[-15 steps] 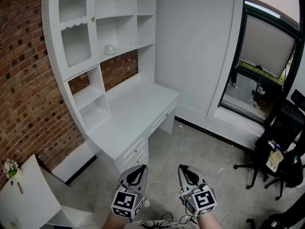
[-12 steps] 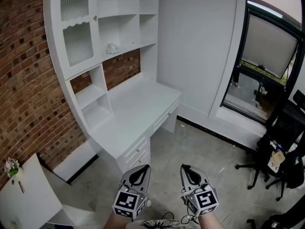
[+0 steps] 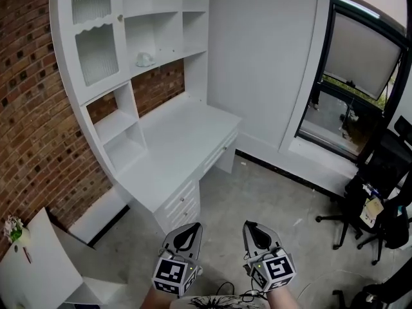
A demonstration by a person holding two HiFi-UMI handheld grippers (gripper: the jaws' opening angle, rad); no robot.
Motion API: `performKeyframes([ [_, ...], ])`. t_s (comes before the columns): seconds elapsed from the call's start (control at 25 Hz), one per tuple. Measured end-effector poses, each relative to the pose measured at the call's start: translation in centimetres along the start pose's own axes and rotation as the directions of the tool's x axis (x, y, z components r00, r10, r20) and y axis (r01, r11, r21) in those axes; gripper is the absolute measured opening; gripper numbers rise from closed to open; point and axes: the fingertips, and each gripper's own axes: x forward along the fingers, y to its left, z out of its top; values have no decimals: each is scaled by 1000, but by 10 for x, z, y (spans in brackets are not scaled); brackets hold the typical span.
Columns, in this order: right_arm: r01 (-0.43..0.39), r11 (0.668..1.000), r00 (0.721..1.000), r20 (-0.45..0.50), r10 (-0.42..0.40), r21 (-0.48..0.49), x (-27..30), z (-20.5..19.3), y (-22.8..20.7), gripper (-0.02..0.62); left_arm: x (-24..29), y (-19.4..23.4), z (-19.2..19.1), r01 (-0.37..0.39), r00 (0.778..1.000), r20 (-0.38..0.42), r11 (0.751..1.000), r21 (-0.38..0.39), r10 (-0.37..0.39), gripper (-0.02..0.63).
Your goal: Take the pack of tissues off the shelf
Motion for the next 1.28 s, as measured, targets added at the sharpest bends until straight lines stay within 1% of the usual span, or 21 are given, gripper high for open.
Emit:
performKeyframes([
  [0.16, 8, 999, 1000, -30, -7, 43, 2, -11, -5, 0, 3, 0, -9, 3, 1000, -25, 1000, -13, -3, 12],
  [0.44, -8, 1000, 997, -74, 9, 21, 24, -24, -17, 2, 18, 17, -21, -45, 998, -48, 998, -40, 43, 12],
  [0.64, -87, 996, 992, -88, 87, 2, 64, -29, -34, 2, 43, 34, -33, -119, 990, -79, 992, -45, 116, 12],
  [0.72, -120, 993, 989, -89, 119, -7, 82, -27, -46, 2, 59, 43, -30, -157, 985, -82, 987, -40, 153, 12],
  [0.88, -191, 981, 979, -77, 190, -10, 122, -17, -82, 2, 102, 60, -19, -242, 968, -80, 970, -34, 239, 12],
  [1.08, -267, 963, 963, -55, 265, -25, 171, 6, -145, 2, 175, 61, 4, -294, 953, -78, 956, -8, 293, 12],
  [1.16, -287, 957, 957, -51, 285, -31, 189, 13, -173, 2, 205, 61, 14, -316, 946, -77, 949, -2, 315, 12],
  [1.28, -306, 951, 951, -55, 304, -38, 217, 20, -212, 2, 244, 67, 23, -366, 929, -55, 931, -5, 365, 12],
])
